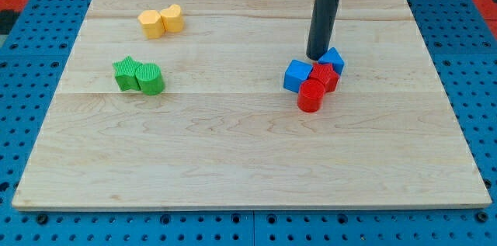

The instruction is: Move your arm towards center right

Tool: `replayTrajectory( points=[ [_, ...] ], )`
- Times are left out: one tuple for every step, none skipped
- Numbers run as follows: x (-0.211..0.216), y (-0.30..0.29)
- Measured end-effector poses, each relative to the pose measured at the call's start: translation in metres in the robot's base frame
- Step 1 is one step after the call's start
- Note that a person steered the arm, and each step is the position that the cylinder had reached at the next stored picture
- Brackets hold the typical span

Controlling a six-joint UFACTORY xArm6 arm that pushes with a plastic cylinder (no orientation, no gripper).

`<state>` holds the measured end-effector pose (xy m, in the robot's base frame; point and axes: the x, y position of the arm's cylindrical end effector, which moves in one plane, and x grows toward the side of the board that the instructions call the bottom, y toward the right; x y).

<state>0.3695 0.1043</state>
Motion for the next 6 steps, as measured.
replayTrajectory(
  points=[
    [-0.005,0.007],
    [-0.021,0.059],
    [-0.017,0.129],
    [0.013,0.138],
    [0.033,0.123],
    [0.021,0.105]
  ],
)
